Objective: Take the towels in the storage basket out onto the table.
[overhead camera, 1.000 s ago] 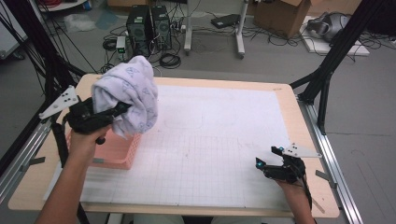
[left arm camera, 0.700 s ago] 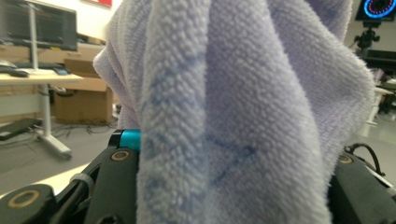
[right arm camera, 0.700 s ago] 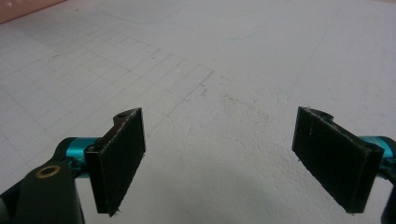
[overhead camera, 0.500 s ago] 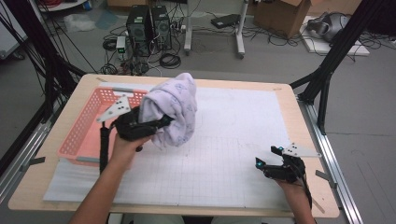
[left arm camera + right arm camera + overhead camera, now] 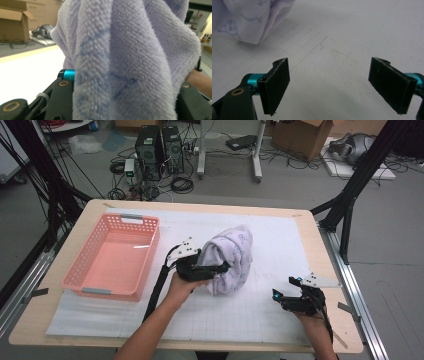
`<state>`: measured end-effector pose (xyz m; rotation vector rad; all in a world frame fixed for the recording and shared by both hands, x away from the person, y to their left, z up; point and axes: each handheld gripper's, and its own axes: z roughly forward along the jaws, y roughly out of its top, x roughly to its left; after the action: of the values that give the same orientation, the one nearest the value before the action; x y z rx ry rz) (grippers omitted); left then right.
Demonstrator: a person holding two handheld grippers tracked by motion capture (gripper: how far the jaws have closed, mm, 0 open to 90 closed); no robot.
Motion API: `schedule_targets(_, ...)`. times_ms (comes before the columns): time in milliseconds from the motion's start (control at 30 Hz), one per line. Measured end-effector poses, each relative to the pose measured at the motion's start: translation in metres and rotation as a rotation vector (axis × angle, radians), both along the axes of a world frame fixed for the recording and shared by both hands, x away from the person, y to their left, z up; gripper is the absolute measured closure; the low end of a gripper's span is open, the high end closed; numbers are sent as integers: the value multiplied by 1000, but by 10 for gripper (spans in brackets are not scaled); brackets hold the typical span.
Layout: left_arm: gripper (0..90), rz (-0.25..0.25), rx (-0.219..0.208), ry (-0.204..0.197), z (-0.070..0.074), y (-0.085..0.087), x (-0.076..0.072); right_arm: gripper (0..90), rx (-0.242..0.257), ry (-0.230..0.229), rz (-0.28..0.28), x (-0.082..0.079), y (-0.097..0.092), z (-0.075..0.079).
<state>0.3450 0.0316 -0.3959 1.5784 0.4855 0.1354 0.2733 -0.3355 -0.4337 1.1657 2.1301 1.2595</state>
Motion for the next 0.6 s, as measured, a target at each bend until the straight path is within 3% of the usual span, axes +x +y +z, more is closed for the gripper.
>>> schedule_targets(100,482,22,22,27,-8,-6,4,161,-4,4,3,0,1,-1)
schedule_targets(167,476,27,39,74,-19,-9,12,161,-4,4,3,0,1,-1)
schedule_targets(267,468,38,65,96,-28,-11,18,161,2,6,2,0,1,-1)
schedule_targets(333,437,65,98,146,-38,-11,26,161,0,11,4,0,1,-1)
schedule_targets(400,391,101,141,187,-44,-8,31,161,-5,10,7,1,1,-2)
schedule_targets(433,354,132,182,207,-47,-5,34,161,-3,18,6,0,2,-2)
schedule_targets(467,310,132,182,207,-47,-5,34,161,-3,18,6,0,2,-2)
schedule_targets(500,264,177,243,234,-47,1,36,161,-5,16,7,0,1,-2)
schedule_targets(533,237,177,243,234,-47,1,36,161,-5,16,7,0,1,-2)
schedule_targets(600,197,228,303,208,-42,10,35,161,-5,19,4,0,1,-3)
